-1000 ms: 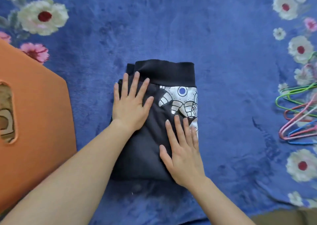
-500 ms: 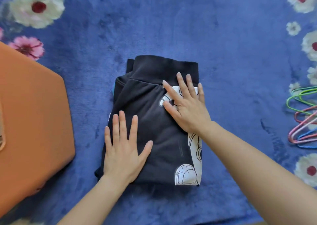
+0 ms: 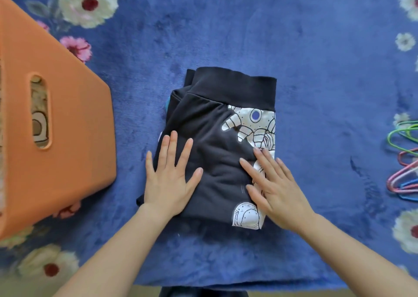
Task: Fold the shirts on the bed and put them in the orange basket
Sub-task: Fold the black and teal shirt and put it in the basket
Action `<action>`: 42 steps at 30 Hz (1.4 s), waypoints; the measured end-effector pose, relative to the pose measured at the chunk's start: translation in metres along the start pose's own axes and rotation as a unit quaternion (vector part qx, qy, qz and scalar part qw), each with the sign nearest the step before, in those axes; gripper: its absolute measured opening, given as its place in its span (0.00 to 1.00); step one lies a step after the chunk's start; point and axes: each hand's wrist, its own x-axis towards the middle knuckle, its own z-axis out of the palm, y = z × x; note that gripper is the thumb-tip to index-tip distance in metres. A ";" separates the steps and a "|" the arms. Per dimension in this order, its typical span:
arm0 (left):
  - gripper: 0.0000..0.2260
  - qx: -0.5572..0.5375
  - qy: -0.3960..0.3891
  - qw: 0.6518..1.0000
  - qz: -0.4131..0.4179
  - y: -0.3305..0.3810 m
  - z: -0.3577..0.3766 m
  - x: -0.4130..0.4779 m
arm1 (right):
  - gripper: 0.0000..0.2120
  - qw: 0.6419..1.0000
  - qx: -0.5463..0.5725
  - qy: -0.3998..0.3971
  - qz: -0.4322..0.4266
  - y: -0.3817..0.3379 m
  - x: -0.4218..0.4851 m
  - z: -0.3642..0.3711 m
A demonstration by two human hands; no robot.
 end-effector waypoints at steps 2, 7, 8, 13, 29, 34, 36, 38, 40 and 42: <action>0.27 -0.051 0.010 0.998 -0.031 -0.004 -0.008 -0.008 | 0.25 1.000 -0.004 0.014 -0.014 0.009 -0.012 -0.013; 0.26 -0.297 0.001 0.927 -0.230 -0.012 -0.028 -0.044 | 0.44 0.977 -0.103 -0.011 -0.186 0.014 -0.048 -0.009; 0.25 -0.310 -0.023 0.916 -0.254 -0.012 -0.031 -0.049 | 0.47 0.974 -0.114 -0.016 -0.193 0.013 -0.048 -0.002; 0.30 -0.451 -0.086 0.864 -0.207 -0.022 -0.049 -0.040 | 0.37 0.978 -0.075 0.003 -0.193 0.009 -0.022 -0.001; 0.19 -0.673 -0.351 0.576 -0.303 -0.023 -0.085 -0.055 | 0.15 0.853 0.421 -0.309 0.004 0.037 -0.008 -0.101; 0.25 -0.774 -0.208 0.513 -0.306 -0.017 -0.104 -0.019 | 0.26 0.789 0.544 -0.240 0.152 0.061 0.037 -0.096; 0.22 -0.780 -0.160 0.532 -0.287 -0.006 -0.109 -0.005 | 0.33 0.765 0.574 -0.197 0.214 0.063 0.048 -0.088; 0.20 -0.688 -0.111 0.662 -0.277 0.008 -0.105 0.006 | 0.29 0.738 0.598 -0.133 0.283 0.057 0.056 -0.078; 0.24 -0.466 -0.060 0.840 -0.272 0.022 -0.090 0.015 | 0.19 0.723 0.596 -0.052 0.345 0.045 0.061 -0.070; 0.23 -0.316 0.016 0.913 -0.257 0.040 -0.078 0.020 | 0.22 0.716 0.585 0.036 0.380 0.034 0.064 -0.064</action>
